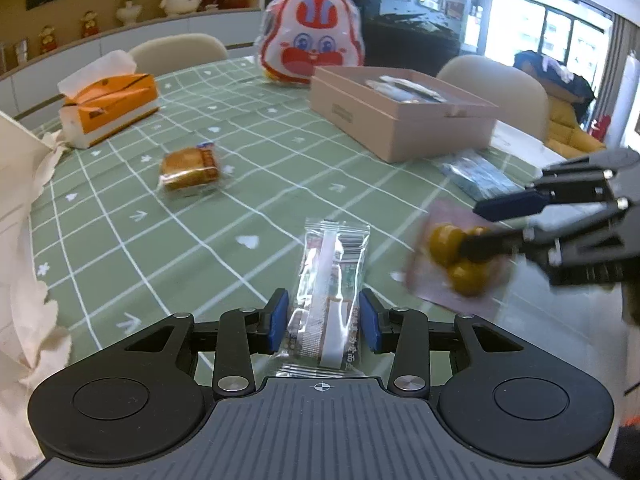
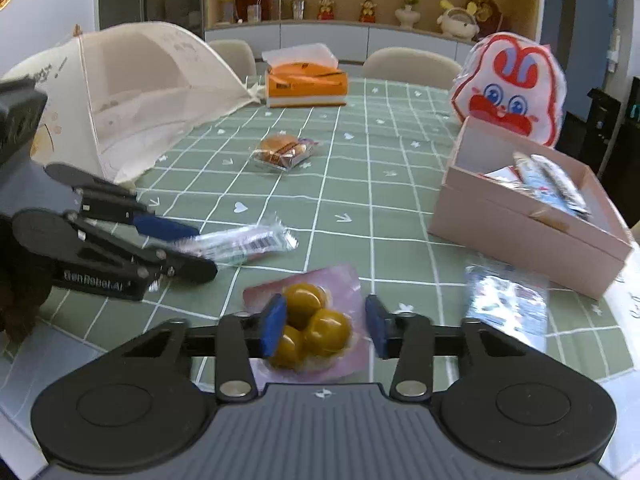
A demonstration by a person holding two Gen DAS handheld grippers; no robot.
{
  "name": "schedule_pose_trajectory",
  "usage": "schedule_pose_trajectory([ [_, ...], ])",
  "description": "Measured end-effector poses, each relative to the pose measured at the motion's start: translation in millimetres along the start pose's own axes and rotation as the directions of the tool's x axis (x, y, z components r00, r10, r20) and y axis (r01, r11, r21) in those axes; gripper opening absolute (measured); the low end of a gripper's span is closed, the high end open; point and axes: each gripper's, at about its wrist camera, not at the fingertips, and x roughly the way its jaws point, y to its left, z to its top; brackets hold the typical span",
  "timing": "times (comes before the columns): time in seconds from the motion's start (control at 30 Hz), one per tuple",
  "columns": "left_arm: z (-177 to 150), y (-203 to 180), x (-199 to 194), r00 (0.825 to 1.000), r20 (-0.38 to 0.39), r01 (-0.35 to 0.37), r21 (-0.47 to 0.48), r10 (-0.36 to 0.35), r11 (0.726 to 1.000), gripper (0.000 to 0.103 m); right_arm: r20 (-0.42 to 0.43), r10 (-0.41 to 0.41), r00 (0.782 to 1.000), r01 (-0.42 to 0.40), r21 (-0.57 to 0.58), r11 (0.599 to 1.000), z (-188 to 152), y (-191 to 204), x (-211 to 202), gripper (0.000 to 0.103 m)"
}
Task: Organize snacks
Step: 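Carry the stick packet and brown-ball tray toward the pink box, then lower both held snacks into the pink box and open both tools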
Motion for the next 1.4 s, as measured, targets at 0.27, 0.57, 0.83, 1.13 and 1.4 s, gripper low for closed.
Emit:
schedule_pose_trajectory([
  [0.27,-14.8,-35.2,-19.6,1.000,0.029,0.008,0.020,-0.009,1.000,0.044,0.021,-0.010,1.000,0.009,0.035,0.999,-21.1,-16.1,-18.5,0.029],
  [0.57,-13.9,-28.5,-23.5,0.999,0.032,-0.015,-0.034,0.016,0.999,0.044,0.051,0.043,0.998,-0.044,0.015,0.999,-30.4,-8.8,-21.9,0.038],
  [0.83,-16.2,-31.3,-17.2,1.000,0.012,-0.001,-0.027,0.001,1.000,0.044,0.026,0.023,0.999,-0.023,-0.002,1.000,-36.2,2.5,-5.3,0.057],
  [1.13,-15.6,-35.8,-16.7,1.000,0.015,-0.003,-0.023,0.003,1.000,0.044,0.017,0.037,0.999,-0.037,0.002,0.999,-33.8,-4.7,-4.6,0.053],
  [1.4,-8.2,-48.4,-23.6,0.998,0.053,0.034,0.030,-0.035,0.999,0.044,0.009,-0.022,1.000,0.023,-0.044,0.999,-25.5,-1.8,-20.4,0.050],
])
